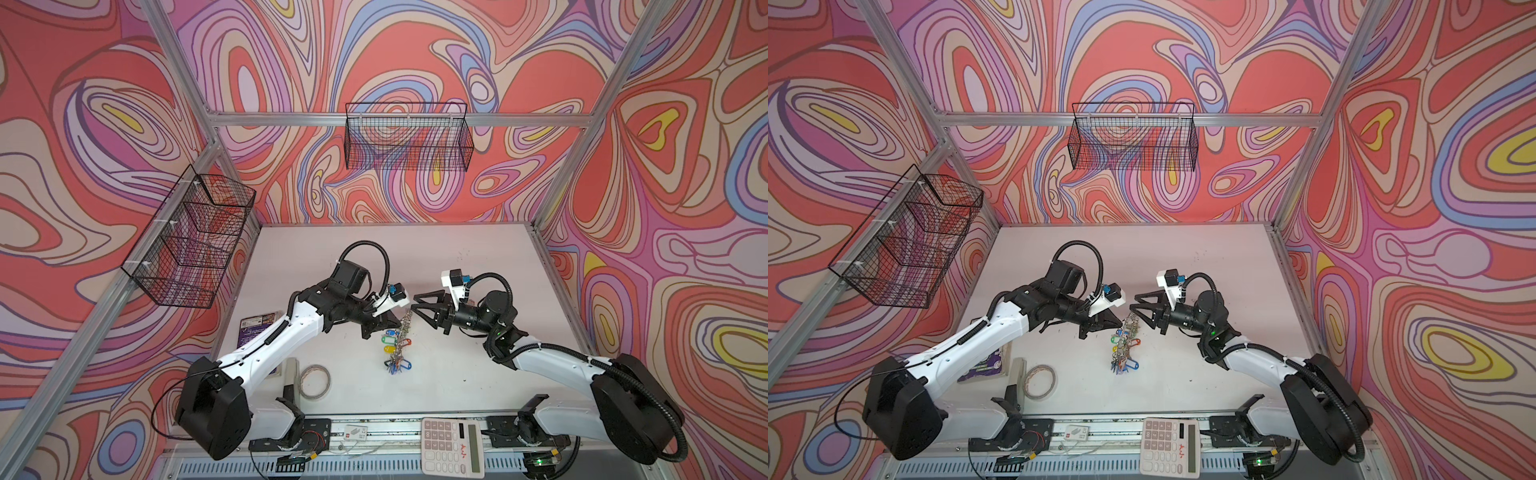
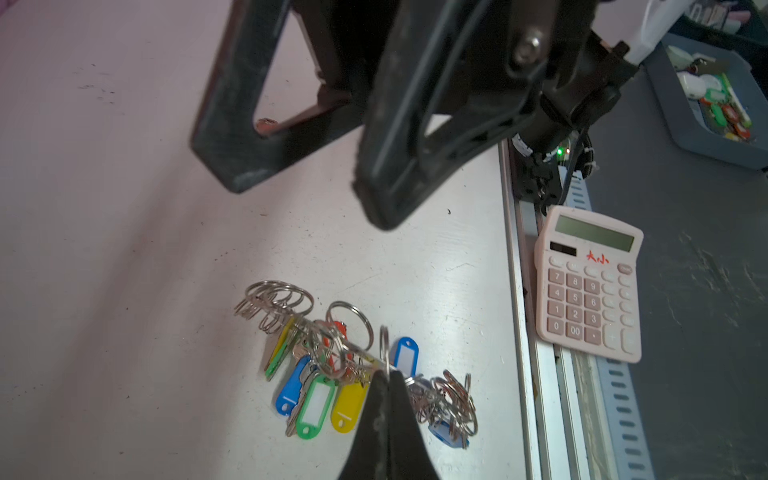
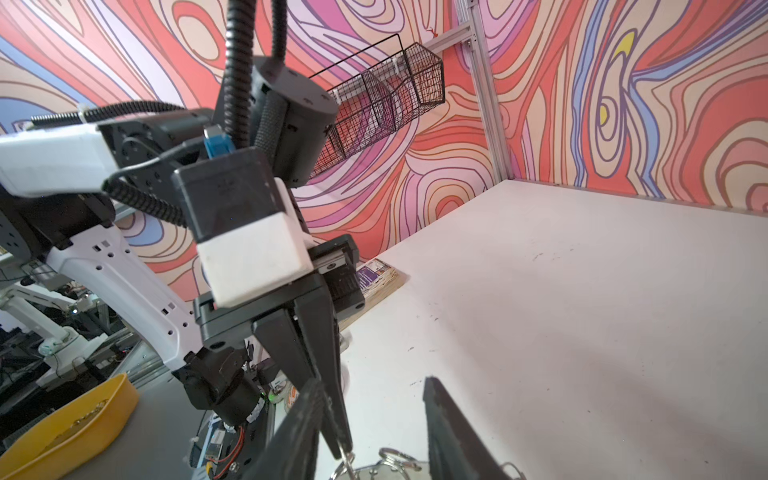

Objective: Attach keys to a key ring
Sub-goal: Pass the keyring.

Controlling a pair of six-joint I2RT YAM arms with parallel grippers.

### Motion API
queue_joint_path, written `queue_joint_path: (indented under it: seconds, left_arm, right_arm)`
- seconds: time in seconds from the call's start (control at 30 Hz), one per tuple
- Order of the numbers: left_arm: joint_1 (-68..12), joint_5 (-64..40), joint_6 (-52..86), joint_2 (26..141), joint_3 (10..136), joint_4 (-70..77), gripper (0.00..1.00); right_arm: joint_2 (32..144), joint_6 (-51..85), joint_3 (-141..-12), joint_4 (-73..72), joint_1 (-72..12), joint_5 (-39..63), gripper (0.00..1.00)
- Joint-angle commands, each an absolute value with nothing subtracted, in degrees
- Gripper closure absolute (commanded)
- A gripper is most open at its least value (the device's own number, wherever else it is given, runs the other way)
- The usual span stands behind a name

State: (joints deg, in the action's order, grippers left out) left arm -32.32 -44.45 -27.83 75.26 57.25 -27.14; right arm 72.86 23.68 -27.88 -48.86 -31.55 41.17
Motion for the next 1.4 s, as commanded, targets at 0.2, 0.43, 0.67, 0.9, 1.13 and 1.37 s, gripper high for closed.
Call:
queue_joint_path:
  seconds: [0.2,0.43,0.67,0.9,1.13,1.37]
  left_arm:
    - [-33.1,-43.6,-5.8,68.2,46.7,7.1,1.00]
    - [-34.5,-38.8,1.6,66.5,40.4,23.5,1.00]
    - [-35.1,-35.5,9.4,67.6,35.3,40.0,1.00]
    - [-35.6,-33.7,14.1,70.1,32.8,52.3,1.00]
    - [-36.3,-32.5,16.8,73.5,30.2,63.9,1.00]
    - [-36.6,-32.1,19.5,77.0,27.8,73.4,1.00]
  right_arm:
    - [70.5,26.9,-27.0,-49.6,-30.4,39.6,0.54]
    - [71.7,31.5,-27.8,-52.4,-28.1,42.7,0.54]
    - [73.3,35.4,-30.4,-53.2,-26.8,47.5,0.54]
    - [77.6,44.3,-32.0,-63.3,-24.3,52.7,0.50]
    - [85.0,54.6,-34.6,-77.8,-23.2,57.6,0.58]
    - [88.6,60.2,-35.8,-85.5,-23.2,60.1,0.71]
